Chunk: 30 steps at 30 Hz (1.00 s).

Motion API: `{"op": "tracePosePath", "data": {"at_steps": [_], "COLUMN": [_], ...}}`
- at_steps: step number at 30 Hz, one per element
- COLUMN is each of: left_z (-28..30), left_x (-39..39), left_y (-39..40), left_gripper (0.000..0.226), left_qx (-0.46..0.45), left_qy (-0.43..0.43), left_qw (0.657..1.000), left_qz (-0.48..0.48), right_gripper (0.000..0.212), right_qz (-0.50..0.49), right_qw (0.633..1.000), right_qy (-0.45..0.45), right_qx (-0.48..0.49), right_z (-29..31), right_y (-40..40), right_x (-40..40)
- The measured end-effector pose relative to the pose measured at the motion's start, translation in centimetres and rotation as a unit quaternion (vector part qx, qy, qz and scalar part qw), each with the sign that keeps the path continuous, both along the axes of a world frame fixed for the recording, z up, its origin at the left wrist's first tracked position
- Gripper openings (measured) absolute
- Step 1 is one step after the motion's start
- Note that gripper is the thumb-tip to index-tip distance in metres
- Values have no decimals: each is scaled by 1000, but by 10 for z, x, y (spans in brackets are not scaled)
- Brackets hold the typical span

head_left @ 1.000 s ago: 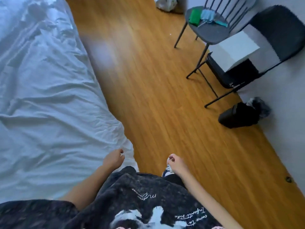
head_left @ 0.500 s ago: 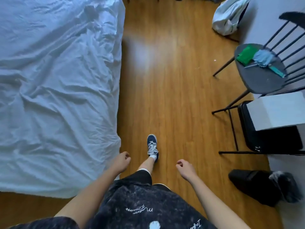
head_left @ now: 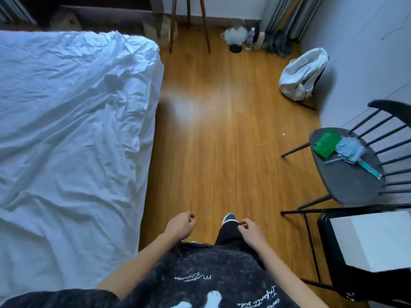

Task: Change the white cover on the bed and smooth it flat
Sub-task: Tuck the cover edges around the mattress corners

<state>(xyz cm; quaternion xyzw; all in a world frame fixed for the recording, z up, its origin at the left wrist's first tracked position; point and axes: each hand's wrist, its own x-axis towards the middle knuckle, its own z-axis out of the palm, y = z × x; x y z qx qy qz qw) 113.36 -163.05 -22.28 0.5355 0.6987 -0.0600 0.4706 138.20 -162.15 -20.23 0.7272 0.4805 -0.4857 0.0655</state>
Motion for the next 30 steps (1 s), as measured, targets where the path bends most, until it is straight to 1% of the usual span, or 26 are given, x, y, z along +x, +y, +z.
{"op": "tracePosePath", "data": {"at_steps": [2, 4, 5, 7, 9, 15, 19, 22, 25, 30], "left_z": [-2, -10, -13, -12, -4, 19, 13, -4, -22, -19], "left_x": [-4, -9, -11, -16, -16, -22, -40, -70, -117, -193], "left_y": [49, 101, 128, 181, 228, 384, 476, 547, 627, 748], "left_gripper": [35, 33, 32, 32, 31, 31, 32, 34, 34, 35], "left_qx": [5, 6, 6, 6, -4, 18, 22, 16, 20, 11], "left_qy": [9, 18, 24, 43, 61, 76, 72, 69, 79, 75], "left_qw": [1000, 1000, 999, 997, 993, 985, 978, 978, 976, 965], "left_qz": [10, 21, 30, 62, 99, 154, 193, 197, 203, 253], "right_gripper": [13, 9, 10, 20, 28, 34, 34, 34, 35, 35], "right_qz": [7, 31, 42, 72, 104, 191, 219, 240, 256, 280], "right_qw": [1000, 999, 999, 997, 994, 981, 975, 971, 966, 960], "right_qy": [12, 23, 29, 31, 31, 25, 10, 1, -15, -14], "right_qx": [-2, -1, -1, 1, -1, 11, 22, 23, 23, 24], "right_z": [-9, -19, -24, -30, -23, -5, -5, -12, -21, -5], "right_y": [55, 116, 148, 216, 280, 477, 589, 669, 752, 882], "right_x": [-4, -7, -8, -8, -9, -22, -47, -73, -111, -187]}}
